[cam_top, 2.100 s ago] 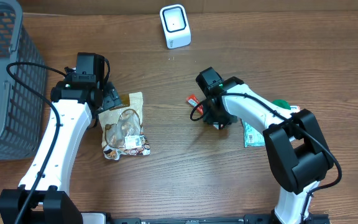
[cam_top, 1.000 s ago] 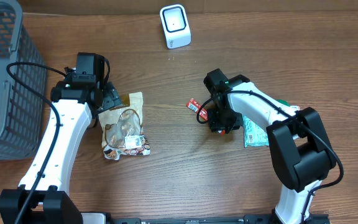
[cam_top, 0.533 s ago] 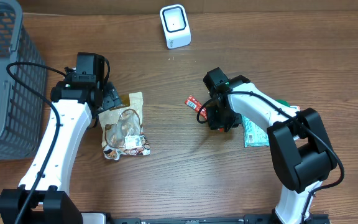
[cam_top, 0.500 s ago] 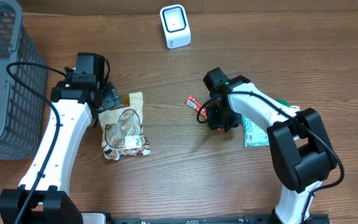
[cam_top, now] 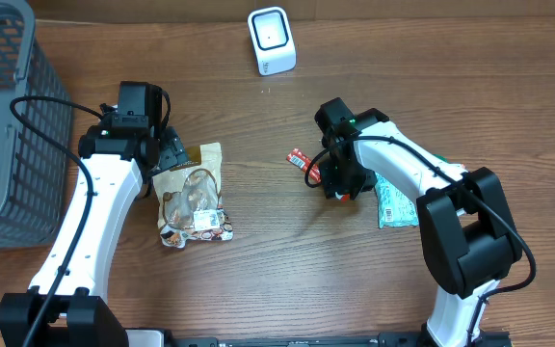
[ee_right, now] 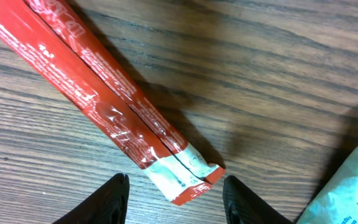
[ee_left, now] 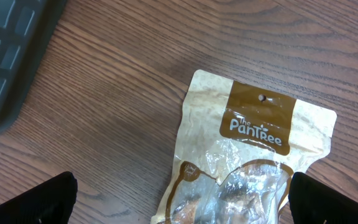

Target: Scan the item barcode

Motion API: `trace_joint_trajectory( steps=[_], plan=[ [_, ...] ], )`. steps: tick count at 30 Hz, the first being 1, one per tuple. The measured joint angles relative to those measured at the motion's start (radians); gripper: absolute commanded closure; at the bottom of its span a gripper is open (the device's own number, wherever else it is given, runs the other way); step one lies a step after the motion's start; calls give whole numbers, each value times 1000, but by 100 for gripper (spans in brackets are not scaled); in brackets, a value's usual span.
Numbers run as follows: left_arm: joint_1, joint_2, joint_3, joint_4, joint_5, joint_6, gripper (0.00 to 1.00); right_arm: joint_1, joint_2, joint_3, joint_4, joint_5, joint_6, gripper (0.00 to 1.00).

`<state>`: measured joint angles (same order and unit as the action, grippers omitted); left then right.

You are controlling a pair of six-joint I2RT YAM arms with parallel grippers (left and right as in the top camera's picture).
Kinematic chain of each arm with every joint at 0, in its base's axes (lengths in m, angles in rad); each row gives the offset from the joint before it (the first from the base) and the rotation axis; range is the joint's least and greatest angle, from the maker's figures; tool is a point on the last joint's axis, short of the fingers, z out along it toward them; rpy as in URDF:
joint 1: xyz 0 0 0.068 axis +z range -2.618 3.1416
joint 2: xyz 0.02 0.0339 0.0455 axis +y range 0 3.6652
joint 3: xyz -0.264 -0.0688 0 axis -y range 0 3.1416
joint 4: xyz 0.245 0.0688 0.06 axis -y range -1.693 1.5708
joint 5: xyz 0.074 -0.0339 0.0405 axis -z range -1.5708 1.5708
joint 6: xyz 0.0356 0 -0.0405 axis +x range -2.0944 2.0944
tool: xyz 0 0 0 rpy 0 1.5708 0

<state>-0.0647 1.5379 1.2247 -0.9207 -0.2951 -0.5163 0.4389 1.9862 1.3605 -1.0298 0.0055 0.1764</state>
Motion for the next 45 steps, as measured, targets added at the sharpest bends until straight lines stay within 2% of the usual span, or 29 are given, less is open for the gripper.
trace_joint_trajectory(
  steps=[4, 16, 18, 20, 25, 27, 40, 45],
  plan=[
    [0, 0, 0, 0, 0, 0, 0, -7, 0, 0, 16, -1, -17, 57],
    [0, 0, 0, 0, 0, 0, 0, -13, 1, -50, 95, -2, -21, 59],
    [0, 0, 0, 0, 0, 0, 0, -13, 1, -55, 100, -3, -21, 66],
    [0, 0, 0, 0, 0, 0, 0, -13, 0, -58, 106, -10, -21, 81],
    [0, 0, 0, 0, 0, 0, 0, -13, 0, -61, 114, -26, -24, 85],
    [0, 0, 0, 0, 0, 0, 0, -13, 0, -61, 117, -27, -29, 96],
    [0, 0, 0, 0, 0, 0, 0, -13, 0, -28, 77, -14, -24, 96],
    [0, 0, 0, 0, 0, 0, 0, 6, 1, 77, 41, 105, -23, 96]
  ],
)
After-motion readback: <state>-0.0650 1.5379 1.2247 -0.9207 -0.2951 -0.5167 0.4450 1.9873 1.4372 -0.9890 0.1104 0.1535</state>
